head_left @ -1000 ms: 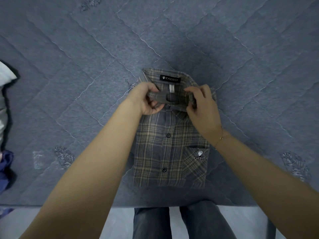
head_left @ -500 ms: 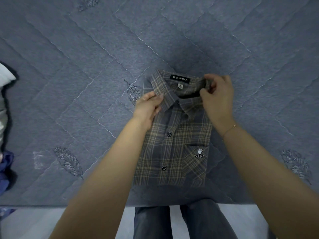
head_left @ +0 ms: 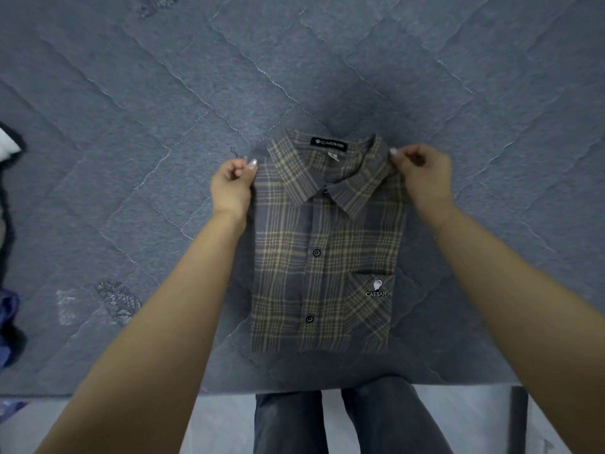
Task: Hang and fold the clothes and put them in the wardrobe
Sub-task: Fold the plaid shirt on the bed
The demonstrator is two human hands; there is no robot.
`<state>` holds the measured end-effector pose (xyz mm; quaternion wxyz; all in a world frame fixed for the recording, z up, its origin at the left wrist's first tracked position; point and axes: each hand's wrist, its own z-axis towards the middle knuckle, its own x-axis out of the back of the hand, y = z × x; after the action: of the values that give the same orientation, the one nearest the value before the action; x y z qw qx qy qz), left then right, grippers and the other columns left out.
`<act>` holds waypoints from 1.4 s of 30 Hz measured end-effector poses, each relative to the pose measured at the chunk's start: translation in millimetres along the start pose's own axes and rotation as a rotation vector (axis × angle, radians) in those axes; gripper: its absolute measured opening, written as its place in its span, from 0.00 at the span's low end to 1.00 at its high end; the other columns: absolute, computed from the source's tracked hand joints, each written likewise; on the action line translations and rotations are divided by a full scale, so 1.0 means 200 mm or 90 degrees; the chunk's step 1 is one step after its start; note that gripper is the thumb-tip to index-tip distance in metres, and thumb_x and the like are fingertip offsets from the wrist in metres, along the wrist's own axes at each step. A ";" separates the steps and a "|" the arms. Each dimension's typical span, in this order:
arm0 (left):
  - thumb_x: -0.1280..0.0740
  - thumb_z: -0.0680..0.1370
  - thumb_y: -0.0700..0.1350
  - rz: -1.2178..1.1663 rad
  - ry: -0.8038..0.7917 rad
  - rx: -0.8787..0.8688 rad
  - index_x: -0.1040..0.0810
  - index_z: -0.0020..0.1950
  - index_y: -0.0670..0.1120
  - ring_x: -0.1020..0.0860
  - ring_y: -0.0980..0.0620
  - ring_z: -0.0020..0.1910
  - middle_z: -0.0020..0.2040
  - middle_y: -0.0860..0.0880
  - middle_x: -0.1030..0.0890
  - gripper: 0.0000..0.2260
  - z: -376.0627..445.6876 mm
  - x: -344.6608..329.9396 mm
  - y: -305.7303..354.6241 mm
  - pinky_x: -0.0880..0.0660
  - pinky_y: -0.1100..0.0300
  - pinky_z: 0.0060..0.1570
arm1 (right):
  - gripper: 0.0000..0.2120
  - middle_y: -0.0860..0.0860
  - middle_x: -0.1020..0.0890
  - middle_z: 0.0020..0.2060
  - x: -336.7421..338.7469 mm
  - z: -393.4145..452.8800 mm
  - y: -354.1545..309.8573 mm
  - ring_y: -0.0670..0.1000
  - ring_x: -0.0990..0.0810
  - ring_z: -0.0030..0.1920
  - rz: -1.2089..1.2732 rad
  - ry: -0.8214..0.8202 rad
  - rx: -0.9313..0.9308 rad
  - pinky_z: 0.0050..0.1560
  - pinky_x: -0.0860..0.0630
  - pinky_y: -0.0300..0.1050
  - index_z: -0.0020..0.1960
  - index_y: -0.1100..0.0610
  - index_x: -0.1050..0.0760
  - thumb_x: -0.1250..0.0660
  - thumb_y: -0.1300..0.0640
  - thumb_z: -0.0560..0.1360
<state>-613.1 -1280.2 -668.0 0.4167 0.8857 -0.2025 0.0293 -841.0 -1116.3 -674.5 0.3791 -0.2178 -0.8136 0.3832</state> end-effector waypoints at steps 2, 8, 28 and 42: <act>0.35 0.81 0.42 0.012 0.023 0.020 0.30 0.38 0.47 0.30 0.58 0.34 0.35 0.51 0.28 0.11 0.01 0.01 -0.03 0.28 0.65 0.37 | 0.07 0.52 0.20 0.37 0.00 0.06 -0.02 0.38 0.26 0.34 -0.010 0.015 0.013 0.41 0.26 0.31 0.47 0.64 0.20 0.29 0.59 0.76; 0.31 0.76 0.58 0.000 -0.081 0.122 0.28 0.63 0.42 0.20 0.49 0.55 0.57 0.45 0.19 0.25 -0.04 0.07 -0.02 0.23 0.53 0.57 | 0.16 0.50 0.20 0.43 0.01 -0.05 0.07 0.43 0.22 0.43 0.147 0.031 -0.125 0.50 0.24 0.36 0.58 0.64 0.23 0.30 0.54 0.77; 0.25 0.71 0.43 -0.088 -0.274 0.138 0.18 0.52 0.46 0.16 0.50 0.49 0.50 0.46 0.15 0.11 -0.58 0.20 -0.31 0.19 0.60 0.41 | 0.29 0.53 0.15 0.52 0.06 -0.67 0.19 0.53 0.15 0.52 0.307 -0.268 -0.266 0.46 0.18 0.44 0.62 0.61 0.24 0.22 0.59 0.63; 0.27 0.70 0.37 -0.407 0.023 -0.084 0.24 0.63 0.35 0.18 0.38 0.54 0.56 0.36 0.18 0.22 -2.11 0.69 -0.15 0.19 0.51 0.46 | 0.24 0.58 0.14 0.46 0.47 -1.43 -0.81 0.55 0.14 0.43 0.127 -0.665 0.003 0.38 0.19 0.44 0.56 0.63 0.24 0.24 0.62 0.62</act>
<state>-425.4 -993.7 -383.9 0.4648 0.8748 0.0923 -0.1004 -685.0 -1023.9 -385.1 -0.1140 -0.0733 -0.8685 0.4769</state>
